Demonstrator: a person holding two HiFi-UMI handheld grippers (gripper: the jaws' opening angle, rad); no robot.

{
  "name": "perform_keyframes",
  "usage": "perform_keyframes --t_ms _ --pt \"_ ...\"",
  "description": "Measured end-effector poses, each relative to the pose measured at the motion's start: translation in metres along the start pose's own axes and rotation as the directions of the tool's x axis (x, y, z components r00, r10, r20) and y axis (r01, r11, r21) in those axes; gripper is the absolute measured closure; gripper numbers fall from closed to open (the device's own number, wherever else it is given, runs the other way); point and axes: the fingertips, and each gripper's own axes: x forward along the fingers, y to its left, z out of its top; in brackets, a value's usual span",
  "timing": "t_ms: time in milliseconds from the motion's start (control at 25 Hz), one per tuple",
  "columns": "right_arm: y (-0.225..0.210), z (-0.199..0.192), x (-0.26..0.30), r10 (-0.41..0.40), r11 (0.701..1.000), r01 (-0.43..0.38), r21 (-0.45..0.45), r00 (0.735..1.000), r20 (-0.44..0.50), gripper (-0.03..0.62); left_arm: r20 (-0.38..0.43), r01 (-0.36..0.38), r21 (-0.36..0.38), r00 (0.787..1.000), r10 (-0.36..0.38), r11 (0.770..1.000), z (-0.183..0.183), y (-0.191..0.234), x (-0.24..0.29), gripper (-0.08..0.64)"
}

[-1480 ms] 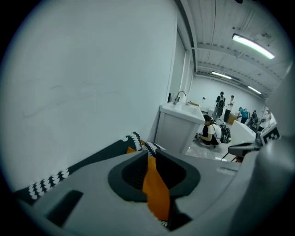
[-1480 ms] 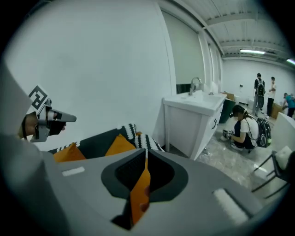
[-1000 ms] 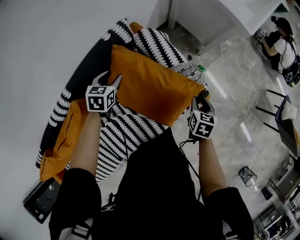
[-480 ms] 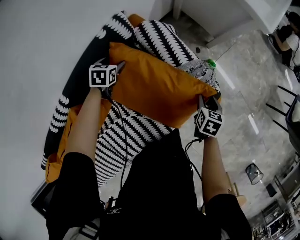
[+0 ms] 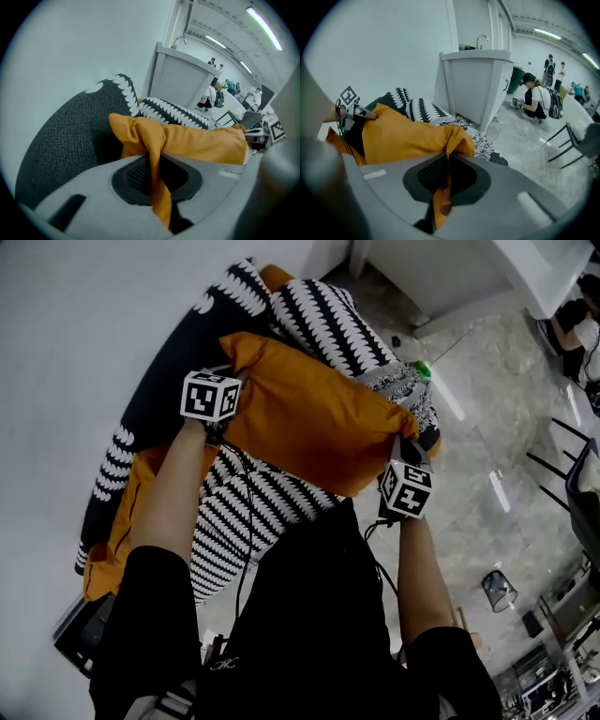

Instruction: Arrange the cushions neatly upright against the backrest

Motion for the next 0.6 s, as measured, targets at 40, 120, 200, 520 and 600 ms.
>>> perform_keyframes --t_ms 40,120,200,520,600 --pt "0.000 -0.001 -0.004 0.012 1.000 -0.012 0.023 1.000 -0.004 0.572 0.009 0.001 -0.010 1.000 -0.001 1.000 -0.001 -0.003 -0.009 0.514" --pt "0.003 0.000 -0.014 0.037 0.999 -0.037 0.036 0.999 0.003 0.574 0.028 0.002 -0.031 1.000 -0.001 1.000 -0.005 -0.012 -0.027 0.515" --pt "0.008 0.002 -0.029 0.056 0.998 -0.057 0.018 0.998 0.026 0.574 0.050 0.018 -0.060 0.999 -0.015 0.998 -0.009 -0.022 -0.049 0.517" --pt "0.008 0.010 -0.113 0.083 0.997 -0.082 -0.009 0.991 0.110 0.575 0.203 0.042 -0.124 0.979 -0.016 0.991 -0.051 -0.083 -0.170 0.517" --pt "0.008 0.015 -0.140 0.081 0.997 -0.078 -0.022 0.987 0.140 0.575 0.228 0.032 -0.138 0.974 0.000 0.990 -0.064 -0.101 -0.201 0.517"
